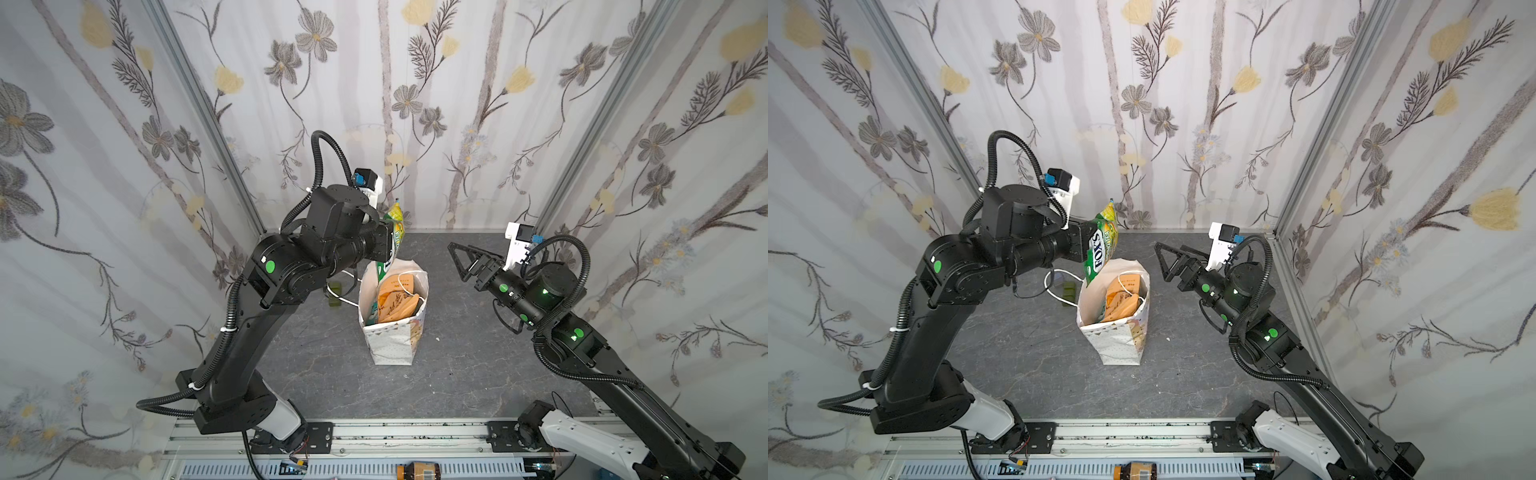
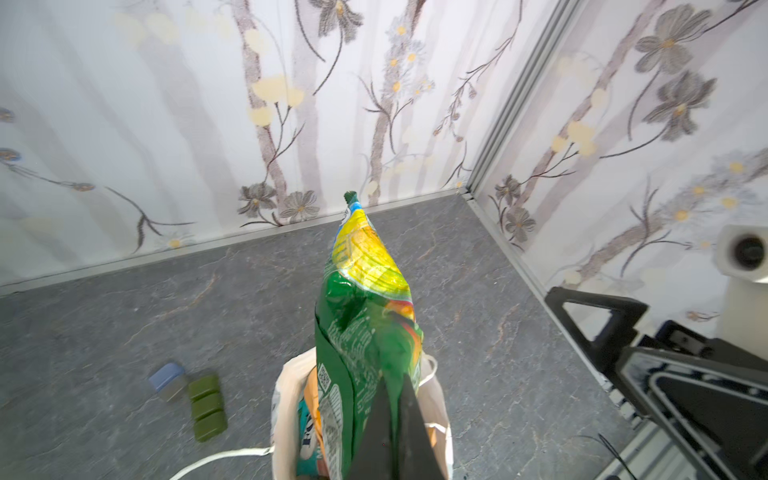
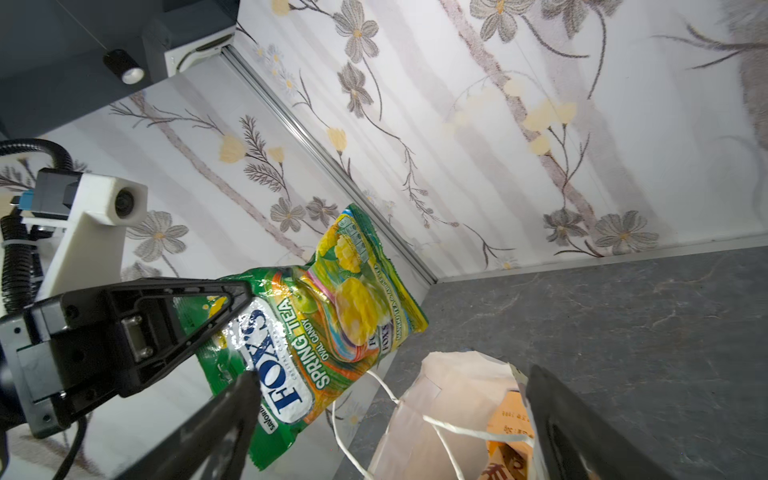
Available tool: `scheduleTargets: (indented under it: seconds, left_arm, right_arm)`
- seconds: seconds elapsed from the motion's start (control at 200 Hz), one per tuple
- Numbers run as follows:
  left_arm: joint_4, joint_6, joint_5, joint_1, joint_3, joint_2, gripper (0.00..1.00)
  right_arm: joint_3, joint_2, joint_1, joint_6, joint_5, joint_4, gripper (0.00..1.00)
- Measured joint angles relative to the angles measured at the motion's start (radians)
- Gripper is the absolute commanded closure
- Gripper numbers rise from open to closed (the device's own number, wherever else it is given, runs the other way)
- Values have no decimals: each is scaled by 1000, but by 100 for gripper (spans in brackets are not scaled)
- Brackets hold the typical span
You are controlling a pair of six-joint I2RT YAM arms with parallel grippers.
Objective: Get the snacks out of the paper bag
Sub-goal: 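Lift the green candy bag out with the left gripper while right opens, then grasp the green candy bag with the right gripper, release the left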
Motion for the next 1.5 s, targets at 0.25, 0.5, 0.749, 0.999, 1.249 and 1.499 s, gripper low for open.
scheduleTargets:
  seconds: [0.25, 0.5, 0.749, 0.999, 1.249, 1.499]
  left_arm:
    - [117, -64, 192, 16, 129, 72, 100]
    - [245, -163, 321, 29, 148, 103, 100]
    - [309, -212, 367, 32, 251, 166, 100]
    - [353, -249, 399, 35, 275, 193, 100]
    - [425, -318, 462, 35, 278, 225, 100]
    - [452, -339, 478, 35, 243, 209, 100]
  right_arm:
    - [-2, 76, -39, 178, -177, 256, 0]
    - [-15, 163, -39, 360, -273, 538, 0]
    - [-53, 197, -38, 467, -299, 691, 0]
    - [-79, 221, -38, 537, -298, 821, 0]
    - [-44, 299, -39, 598, -257, 992, 1]
    - [-16, 309, -43, 611, -205, 1035, 36]
